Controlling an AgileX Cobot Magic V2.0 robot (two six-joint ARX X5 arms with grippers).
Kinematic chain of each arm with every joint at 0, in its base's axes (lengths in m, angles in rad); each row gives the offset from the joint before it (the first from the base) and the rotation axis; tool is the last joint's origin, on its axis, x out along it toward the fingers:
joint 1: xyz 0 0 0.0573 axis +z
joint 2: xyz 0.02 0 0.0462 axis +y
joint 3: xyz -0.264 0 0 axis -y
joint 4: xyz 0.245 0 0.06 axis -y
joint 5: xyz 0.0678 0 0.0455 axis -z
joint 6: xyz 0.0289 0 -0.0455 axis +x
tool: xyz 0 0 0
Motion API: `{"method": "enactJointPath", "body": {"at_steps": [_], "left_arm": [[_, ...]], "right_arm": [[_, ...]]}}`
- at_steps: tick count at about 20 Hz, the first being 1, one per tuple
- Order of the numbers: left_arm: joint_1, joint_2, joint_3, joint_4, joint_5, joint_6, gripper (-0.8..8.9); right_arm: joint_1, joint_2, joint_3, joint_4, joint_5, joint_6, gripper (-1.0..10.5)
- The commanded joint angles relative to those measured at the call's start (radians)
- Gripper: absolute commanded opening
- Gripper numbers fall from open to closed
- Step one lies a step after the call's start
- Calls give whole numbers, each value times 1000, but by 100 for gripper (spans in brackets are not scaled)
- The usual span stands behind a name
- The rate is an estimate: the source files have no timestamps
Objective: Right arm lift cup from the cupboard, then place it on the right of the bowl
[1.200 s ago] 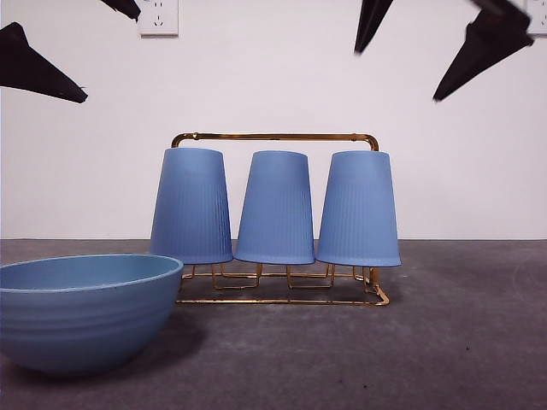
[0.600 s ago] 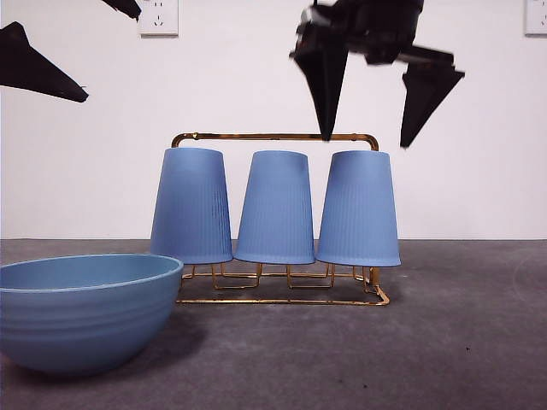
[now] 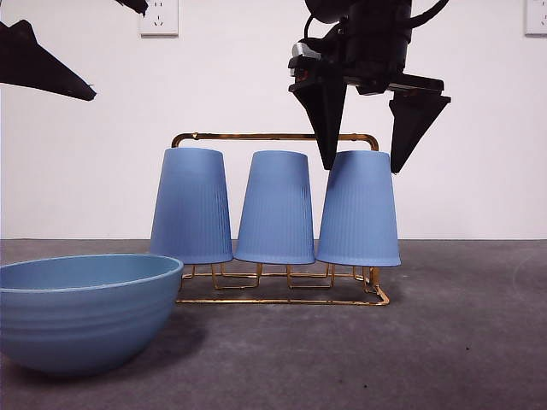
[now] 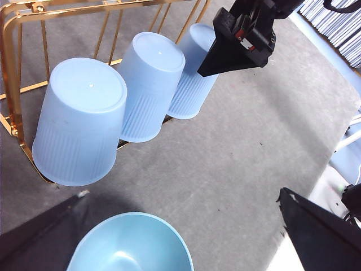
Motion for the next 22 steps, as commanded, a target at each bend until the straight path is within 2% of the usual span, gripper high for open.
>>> {"method": "enactJointPath", "body": {"at_steps": [1,8,13,22], "left_arm": [[-5,11,19,8,7,0,530],[-12,11,19,7,7,0,530],[-30,11,19,8,7,1,530],[-48,84,19,13,6,-3,530]], "right_arm": [[3,37,24,8,-3,-19,416],[1,42,24,18,-3,-13,252],[0,13,33,-8,-1,4,251],[12,-198,22,5,6,3,251]]}}
